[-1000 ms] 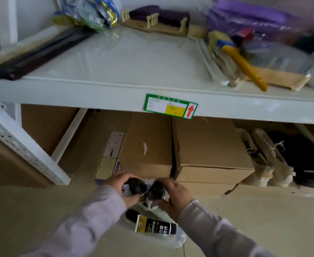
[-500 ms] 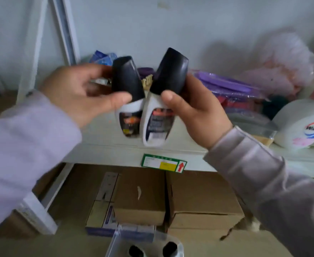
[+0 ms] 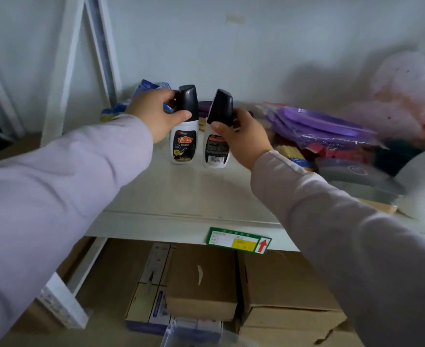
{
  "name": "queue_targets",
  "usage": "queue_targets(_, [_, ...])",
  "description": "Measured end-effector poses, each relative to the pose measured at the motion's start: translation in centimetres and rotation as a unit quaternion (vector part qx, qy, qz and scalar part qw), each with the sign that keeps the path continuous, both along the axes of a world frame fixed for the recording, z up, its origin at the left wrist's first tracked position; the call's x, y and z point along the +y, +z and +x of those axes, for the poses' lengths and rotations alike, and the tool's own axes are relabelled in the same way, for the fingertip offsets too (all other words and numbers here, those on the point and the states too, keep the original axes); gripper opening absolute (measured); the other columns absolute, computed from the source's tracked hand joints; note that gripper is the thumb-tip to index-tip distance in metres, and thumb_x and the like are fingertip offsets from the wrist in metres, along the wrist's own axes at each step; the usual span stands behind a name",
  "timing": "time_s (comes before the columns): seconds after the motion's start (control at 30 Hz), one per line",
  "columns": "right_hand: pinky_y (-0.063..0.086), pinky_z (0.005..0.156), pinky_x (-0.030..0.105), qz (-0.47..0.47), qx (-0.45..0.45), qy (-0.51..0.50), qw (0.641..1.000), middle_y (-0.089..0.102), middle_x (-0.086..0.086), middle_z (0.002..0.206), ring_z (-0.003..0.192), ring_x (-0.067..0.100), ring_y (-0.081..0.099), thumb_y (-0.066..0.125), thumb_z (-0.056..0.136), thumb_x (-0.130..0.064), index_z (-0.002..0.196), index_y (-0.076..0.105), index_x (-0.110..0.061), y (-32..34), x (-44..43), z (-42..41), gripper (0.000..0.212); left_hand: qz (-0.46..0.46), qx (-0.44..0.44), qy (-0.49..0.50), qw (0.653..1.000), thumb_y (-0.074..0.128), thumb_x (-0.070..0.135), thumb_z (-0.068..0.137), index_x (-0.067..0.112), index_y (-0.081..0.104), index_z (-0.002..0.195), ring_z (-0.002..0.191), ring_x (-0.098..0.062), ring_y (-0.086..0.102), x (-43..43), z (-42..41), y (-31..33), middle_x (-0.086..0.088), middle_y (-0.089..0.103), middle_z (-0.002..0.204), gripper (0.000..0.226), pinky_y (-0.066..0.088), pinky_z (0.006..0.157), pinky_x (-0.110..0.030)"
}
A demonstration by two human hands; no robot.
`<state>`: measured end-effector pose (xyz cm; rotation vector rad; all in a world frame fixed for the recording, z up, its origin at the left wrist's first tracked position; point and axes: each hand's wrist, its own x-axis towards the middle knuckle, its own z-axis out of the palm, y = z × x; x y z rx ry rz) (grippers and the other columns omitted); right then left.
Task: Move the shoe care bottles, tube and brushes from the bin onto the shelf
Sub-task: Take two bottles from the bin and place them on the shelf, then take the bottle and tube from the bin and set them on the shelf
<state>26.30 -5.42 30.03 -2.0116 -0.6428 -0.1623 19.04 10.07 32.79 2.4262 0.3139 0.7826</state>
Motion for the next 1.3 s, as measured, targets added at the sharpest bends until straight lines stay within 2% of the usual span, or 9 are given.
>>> queue_targets(0.13, [0.048,0.085,0.032,-0.022,-0.007,0.003,1.000,0.065,0.006,0.115,0.100,0.022,0.060,0.067,0.081,-0.022,0.128,0.045,-0.017,-0.9,-0.1,0.3,0.052,0.020,0.016,0.006,1.000,0.061,0.031,0.084,0.026,0.048,0.131,0.096,-0.019,0.058,0.6,0.7,-0.4,0.002,0.061,0.110,0.049,0.040,0.086,-0.027])
queue_targets(0.4, [0.044,0.102,0.038,-0.064,-0.012,-0.010,0.998,0.056,0.006,0.133,0.120,0.022,0.052,0.066,0.082,-0.015,0.142,0.024,-0.024,-1.4,-2.0,-0.6,0.074,-0.052,0.061,-0.002,0.997,0.065,0.030,0.079,0.033,0.014,0.145,0.115,-0.026,0.057,1.3,0.3,-2.4,-0.005,0.054,0.135,0.083,0.045,0.102,-0.044])
queue_targets(0.5, [0.051,0.093,0.039,-0.043,-0.097,-0.024,0.994,0.061,0.006,0.120,0.107,0.020,0.057,0.067,0.080,-0.014,0.133,0.040,-0.024,-0.8,-4.0,-2.7,0.060,-0.013,-0.042,0.005,0.999,0.063,0.020,0.080,0.026,0.034,0.139,0.115,-0.019,0.056,-0.4,-2.3,-2.8,-0.004,0.055,0.131,0.066,0.045,0.103,-0.041])
queue_targets(0.63, [0.053,0.071,0.019,-0.024,-0.195,0.034,0.980,0.063,-0.004,0.090,0.077,0.010,0.060,0.066,0.081,-0.010,0.101,0.061,-0.023,-0.8,-7.9,-8.0,0.024,0.088,-0.140,-0.126,0.978,0.059,0.006,0.080,0.011,0.060,0.110,0.089,-0.002,0.056,-4.9,-9.1,-4.0,-0.005,0.063,0.105,0.030,0.047,0.086,-0.007])
queue_targets(0.7, [0.051,0.066,0.014,-0.041,-0.214,0.105,0.970,0.064,-0.005,0.084,0.070,0.008,0.060,0.066,0.081,-0.011,0.093,0.063,-0.021,-2.0,-10.2,-10.8,0.015,0.124,-0.127,-0.220,0.959,0.055,0.011,0.080,0.011,0.065,0.091,0.080,-0.004,0.057,-6.9,-12.2,-5.8,-0.001,0.065,0.090,0.015,0.050,0.076,-0.013])
queue_targets(0.77, [0.049,0.064,0.011,-0.072,-0.202,0.182,0.960,0.066,-0.003,0.080,0.066,0.005,0.059,0.064,0.081,-0.014,0.086,0.066,-0.018,-4.7,-12.2,-12.9,0.007,0.102,-0.068,-0.298,0.947,0.053,0.013,0.077,0.017,0.066,0.078,0.075,-0.007,0.060,-8.3,-14.1,-8.8,0.003,0.065,0.083,0.013,0.050,0.068,-0.019])
queue_targets(0.87, [0.043,0.066,0.006,-0.186,-0.110,0.237,0.947,0.068,-0.006,0.081,0.066,0.000,0.057,0.060,0.081,-0.015,0.086,0.068,-0.021,-11.2,-14.6,-14.7,0.011,0.045,0.116,-0.327,0.937,0.051,0.023,0.077,0.028,0.063,0.080,0.072,-0.005,0.060,-10.0,-15.2,-15.4,0.013,0.060,0.085,0.013,0.052,0.067,-0.028])
queue_targets(1.03, [0.044,0.086,0.013,-0.354,0.087,0.216,0.906,0.062,-0.006,0.116,0.100,0.009,0.059,0.054,0.086,-0.014,0.110,0.062,-0.033,-22.2,-17.4,-15.3,0.031,0.052,0.376,-0.293,0.878,0.052,0.023,0.086,0.031,0.062,0.109,0.103,-0.008,0.057,-12.3,-15.1,-25.9,0.014,0.057,0.111,0.026,0.043,0.091,-0.017])
queue_targets(1.3, [0.034,0.105,0.025,-0.442,0.135,0.145,0.875,0.046,-0.004,0.138,0.125,0.017,0.044,0.054,0.087,-0.011,0.130,0.046,-0.033,-31.2,-17.8,-14.2,0.048,0.141,0.564,-0.278,0.764,0.056,0.023,0.088,0.022,0.047,0.128,0.123,-0.025,0.049,-15.1,-13.6,-35.2,-0.004,0.049,0.137,0.041,0.039,0.107,-0.036])
